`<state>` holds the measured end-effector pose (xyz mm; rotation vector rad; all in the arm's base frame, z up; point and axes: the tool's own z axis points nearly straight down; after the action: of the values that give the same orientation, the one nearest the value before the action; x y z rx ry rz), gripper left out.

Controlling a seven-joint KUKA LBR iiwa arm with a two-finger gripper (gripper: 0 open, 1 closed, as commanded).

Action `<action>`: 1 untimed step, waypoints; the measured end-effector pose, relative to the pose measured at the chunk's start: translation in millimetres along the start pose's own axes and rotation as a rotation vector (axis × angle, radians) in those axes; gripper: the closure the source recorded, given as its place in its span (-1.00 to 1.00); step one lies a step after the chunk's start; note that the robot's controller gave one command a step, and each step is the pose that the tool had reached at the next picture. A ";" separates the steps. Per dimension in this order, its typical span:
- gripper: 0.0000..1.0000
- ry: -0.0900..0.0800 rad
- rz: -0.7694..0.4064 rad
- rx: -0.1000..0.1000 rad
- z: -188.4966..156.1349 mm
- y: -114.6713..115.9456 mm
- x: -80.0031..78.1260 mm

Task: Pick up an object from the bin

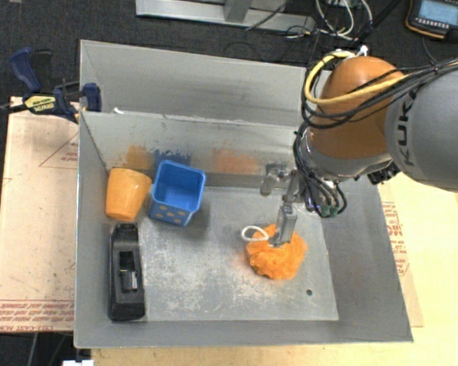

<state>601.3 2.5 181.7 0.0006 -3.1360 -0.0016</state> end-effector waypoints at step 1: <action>-1.00 -0.008 0.000 0.000 -4.4 0.0 -1.7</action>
Offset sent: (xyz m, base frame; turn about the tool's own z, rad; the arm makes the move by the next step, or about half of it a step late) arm -0.0132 -0.0455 -0.1117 -0.0535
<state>603.1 2.5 186.1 0.0006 -3.1436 -0.0016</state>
